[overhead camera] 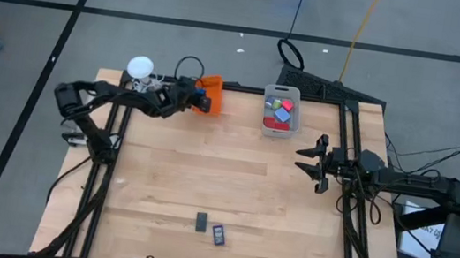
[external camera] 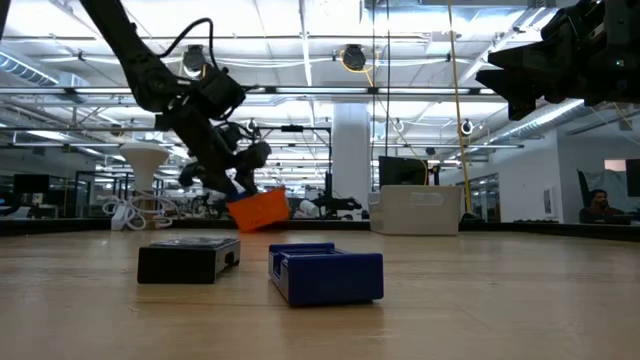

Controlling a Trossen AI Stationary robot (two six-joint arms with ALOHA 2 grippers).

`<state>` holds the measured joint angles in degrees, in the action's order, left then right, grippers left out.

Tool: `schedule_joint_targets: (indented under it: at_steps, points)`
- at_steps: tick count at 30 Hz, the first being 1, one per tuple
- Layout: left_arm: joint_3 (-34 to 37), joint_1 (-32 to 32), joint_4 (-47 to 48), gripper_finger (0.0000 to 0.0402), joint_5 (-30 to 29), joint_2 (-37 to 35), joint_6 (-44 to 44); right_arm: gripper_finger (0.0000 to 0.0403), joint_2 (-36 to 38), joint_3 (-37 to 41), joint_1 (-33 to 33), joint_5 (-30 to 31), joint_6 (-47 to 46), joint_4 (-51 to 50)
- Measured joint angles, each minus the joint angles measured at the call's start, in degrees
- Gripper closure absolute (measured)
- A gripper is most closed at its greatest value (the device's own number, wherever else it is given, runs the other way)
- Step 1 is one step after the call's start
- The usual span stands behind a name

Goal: Pick & Place Office items
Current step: Put the top blue digital timer into the orange bin

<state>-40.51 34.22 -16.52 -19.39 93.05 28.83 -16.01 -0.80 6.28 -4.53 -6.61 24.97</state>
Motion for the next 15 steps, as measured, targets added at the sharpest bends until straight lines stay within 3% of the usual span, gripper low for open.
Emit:
schedule_joint_targets:
  at_steps: [15]
  points:
    - [0.0,-0.25,-3.4,0.0246,0.02,1.36,-0.19,0.0232,-0.02,0.0,0.0,0.0,0.02,0.0]
